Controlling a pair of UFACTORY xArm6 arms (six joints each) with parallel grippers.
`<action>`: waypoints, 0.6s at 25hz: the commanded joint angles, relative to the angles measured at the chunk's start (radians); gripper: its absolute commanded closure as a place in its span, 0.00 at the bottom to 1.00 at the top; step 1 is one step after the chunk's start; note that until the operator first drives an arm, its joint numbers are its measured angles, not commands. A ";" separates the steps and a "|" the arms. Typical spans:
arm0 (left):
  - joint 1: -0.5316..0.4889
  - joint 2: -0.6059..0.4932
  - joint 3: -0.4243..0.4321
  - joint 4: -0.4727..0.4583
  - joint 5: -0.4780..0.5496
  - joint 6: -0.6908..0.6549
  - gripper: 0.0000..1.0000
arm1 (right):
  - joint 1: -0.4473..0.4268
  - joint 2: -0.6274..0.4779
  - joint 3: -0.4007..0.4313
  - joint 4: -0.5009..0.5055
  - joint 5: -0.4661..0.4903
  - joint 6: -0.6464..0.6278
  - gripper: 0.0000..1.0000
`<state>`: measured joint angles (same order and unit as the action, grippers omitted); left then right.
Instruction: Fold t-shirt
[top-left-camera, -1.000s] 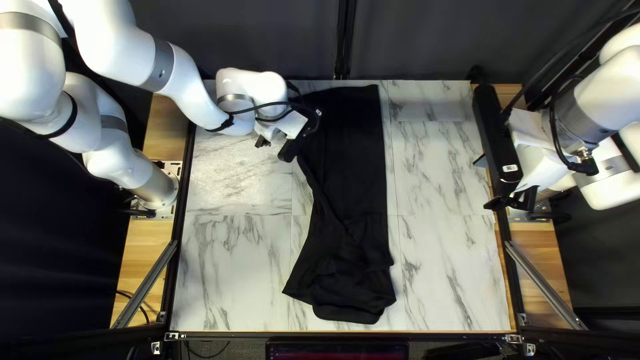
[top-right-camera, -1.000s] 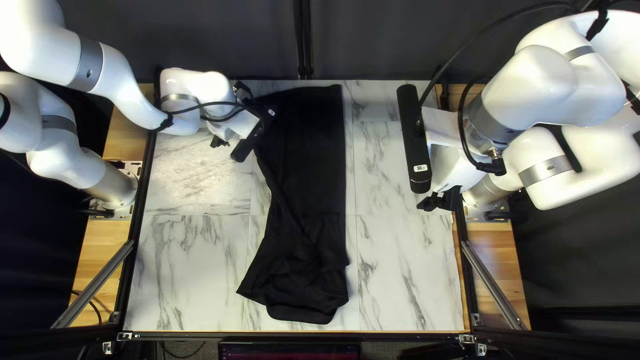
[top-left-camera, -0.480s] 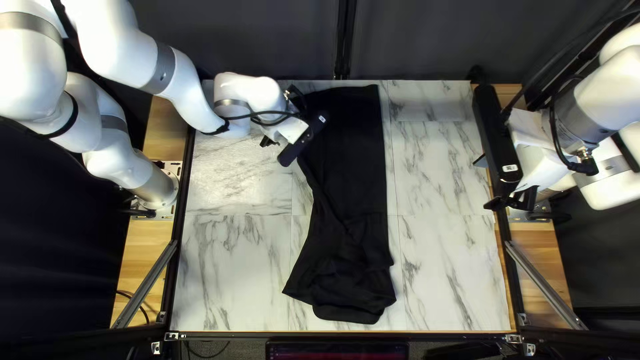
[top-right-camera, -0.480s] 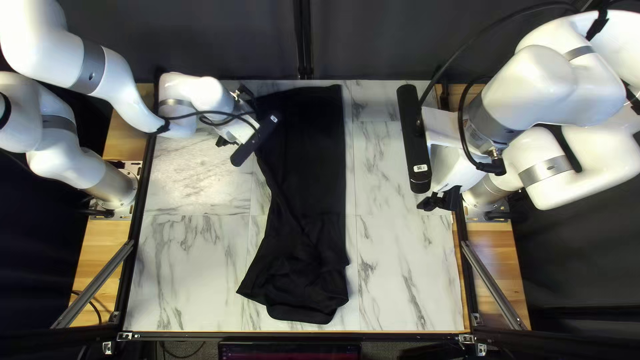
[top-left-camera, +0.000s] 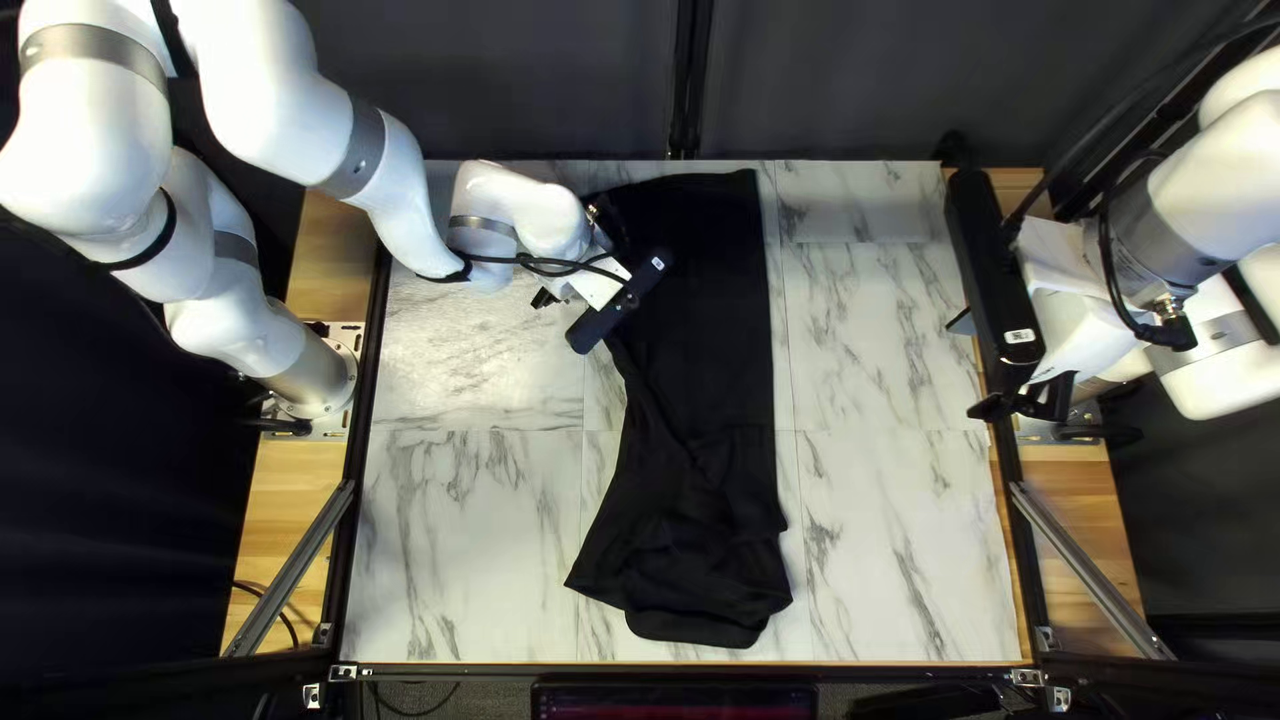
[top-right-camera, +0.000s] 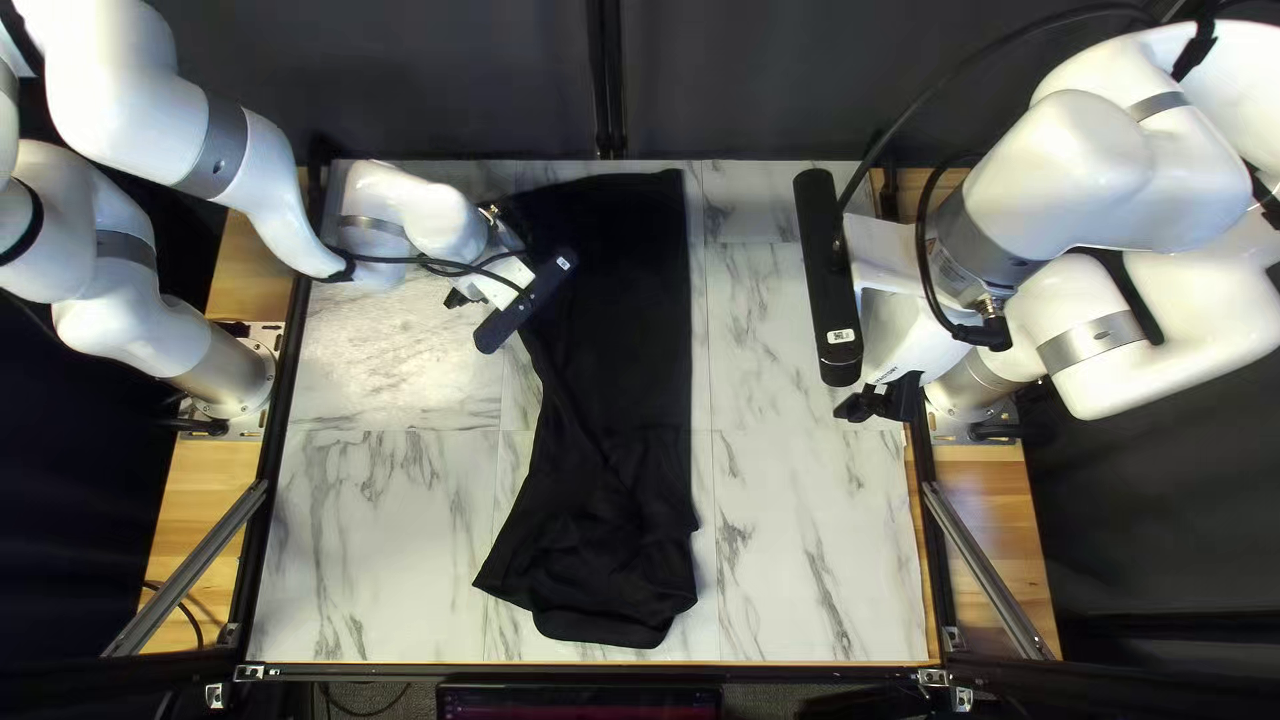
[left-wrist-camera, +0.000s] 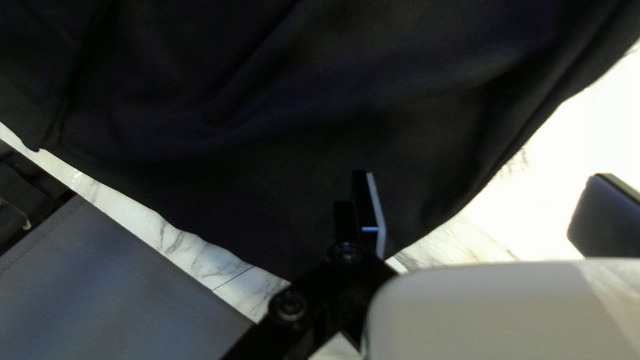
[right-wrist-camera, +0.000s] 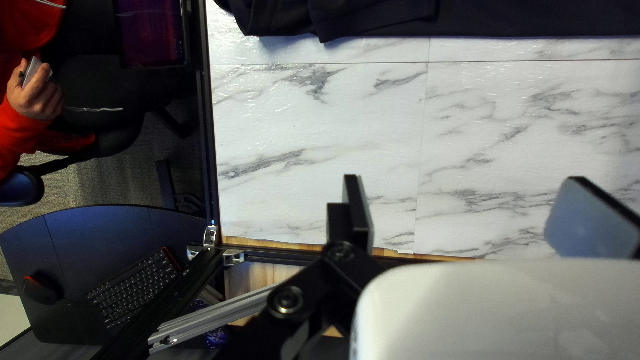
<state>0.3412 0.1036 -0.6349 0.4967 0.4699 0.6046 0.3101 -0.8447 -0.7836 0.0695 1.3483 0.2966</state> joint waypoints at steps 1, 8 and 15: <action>0.006 0.014 -0.011 -0.028 0.003 0.019 0.92 | 0.000 0.000 0.000 0.000 0.000 0.000 0.00; 0.008 -0.004 -0.008 -0.070 0.028 0.058 1.00 | 0.000 0.000 0.000 0.000 0.000 0.000 0.00; -0.018 -0.075 -0.025 -0.080 0.117 0.078 0.98 | 0.000 0.000 0.000 0.000 0.000 0.000 0.00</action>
<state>0.3304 0.0422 -0.6480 0.4163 0.5606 0.6766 0.3101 -0.8447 -0.7836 0.0695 1.3483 0.2966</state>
